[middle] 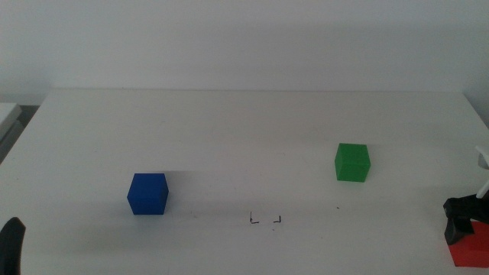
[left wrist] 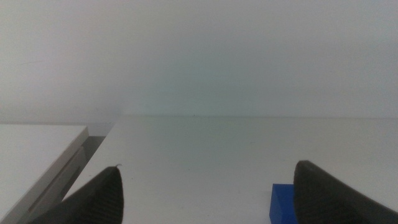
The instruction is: Stack red cubes first, then green, then blue cubes in a specific spot.
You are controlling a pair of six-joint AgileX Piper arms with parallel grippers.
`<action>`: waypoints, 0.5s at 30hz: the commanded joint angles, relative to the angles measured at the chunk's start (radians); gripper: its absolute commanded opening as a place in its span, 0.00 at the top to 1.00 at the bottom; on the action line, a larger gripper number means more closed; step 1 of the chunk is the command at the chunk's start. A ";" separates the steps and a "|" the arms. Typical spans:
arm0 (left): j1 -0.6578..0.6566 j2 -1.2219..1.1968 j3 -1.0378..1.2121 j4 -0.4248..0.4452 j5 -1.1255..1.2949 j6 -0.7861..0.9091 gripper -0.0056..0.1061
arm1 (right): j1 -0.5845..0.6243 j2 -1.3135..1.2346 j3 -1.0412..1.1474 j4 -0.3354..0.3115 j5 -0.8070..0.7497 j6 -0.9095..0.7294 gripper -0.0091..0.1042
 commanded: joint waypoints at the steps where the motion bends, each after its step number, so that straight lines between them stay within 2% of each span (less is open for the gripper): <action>1: 0.003 -0.004 0.001 0.003 -0.014 -0.001 0.12 | 0.002 0.011 0.005 -0.003 0.000 0.004 0.34; 7: 0.003 -0.004 0.001 0.003 -0.014 -0.001 0.12 | 0.002 0.015 0.005 0.000 0.000 0.004 0.41; 10: 0.003 -0.004 0.001 0.003 -0.014 -0.001 0.12 | 0.002 0.015 0.005 0.000 0.000 0.004 0.53; 12: 0.003 -0.004 0.001 0.003 -0.014 -0.001 0.12 | 0.002 0.015 0.005 0.000 0.000 0.004 0.64; 13: 0.003 -0.004 0.001 0.003 -0.014 -0.001 0.12 | 0.002 0.015 0.003 -0.002 0.011 0.020 0.72; 15: 0.003 -0.004 0.001 0.003 -0.014 -0.001 0.12 | 0.004 0.013 -0.010 -0.002 0.044 0.038 0.72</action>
